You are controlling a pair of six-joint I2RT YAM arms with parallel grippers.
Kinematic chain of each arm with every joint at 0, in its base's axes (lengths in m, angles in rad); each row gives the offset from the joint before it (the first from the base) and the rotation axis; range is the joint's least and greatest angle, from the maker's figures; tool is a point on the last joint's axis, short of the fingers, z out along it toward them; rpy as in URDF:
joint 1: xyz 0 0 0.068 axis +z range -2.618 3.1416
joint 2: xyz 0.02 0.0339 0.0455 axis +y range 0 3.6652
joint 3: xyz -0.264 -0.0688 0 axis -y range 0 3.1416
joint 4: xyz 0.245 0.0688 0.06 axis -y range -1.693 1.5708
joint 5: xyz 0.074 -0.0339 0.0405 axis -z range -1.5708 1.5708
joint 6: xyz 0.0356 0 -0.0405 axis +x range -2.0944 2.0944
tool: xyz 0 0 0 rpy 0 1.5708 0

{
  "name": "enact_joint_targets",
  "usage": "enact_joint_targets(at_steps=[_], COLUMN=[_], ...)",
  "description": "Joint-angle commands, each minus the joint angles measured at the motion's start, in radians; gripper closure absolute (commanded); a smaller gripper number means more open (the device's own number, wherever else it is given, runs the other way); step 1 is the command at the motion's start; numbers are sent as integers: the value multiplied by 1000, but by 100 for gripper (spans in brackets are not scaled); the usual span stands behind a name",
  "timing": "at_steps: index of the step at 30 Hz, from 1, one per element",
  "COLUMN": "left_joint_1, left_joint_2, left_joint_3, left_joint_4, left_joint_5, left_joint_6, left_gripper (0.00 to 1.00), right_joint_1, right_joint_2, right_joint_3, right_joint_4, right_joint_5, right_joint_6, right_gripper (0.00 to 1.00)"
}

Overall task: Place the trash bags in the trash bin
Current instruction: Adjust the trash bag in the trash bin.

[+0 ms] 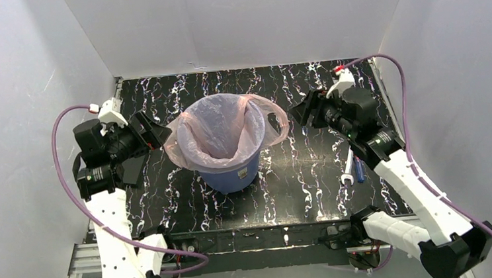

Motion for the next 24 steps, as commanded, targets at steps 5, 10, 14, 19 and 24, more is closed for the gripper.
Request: enact_joint_targets(at_steps=[5,10,14,19,24], left_joint_1=[9,9,9,9,10], left_joint_2=[-163,-184,-216,-238,-252], left_joint_3=[-58,-72,-96,-130,-155], left_joint_4=[-76,-94,-122,-115,-99], left_joint_5=[-147,-152,-202,-202,-183], left_joint_6=[-88,-119,-154,-233,-253], left_gripper=[2,2,2,2,2], right_joint_1=[-3,-3,-3,-3,-3], right_joint_2=[-148,-177,-171,-117,-60], right_joint_3=[-131,-152,-145,-88,-35], right_joint_4=[64,118,119,75,43], right_joint_5=[101,93,48,-18,-85], right_joint_6=[213,230,229,230,197], right_gripper=[23,23,23,23,24])
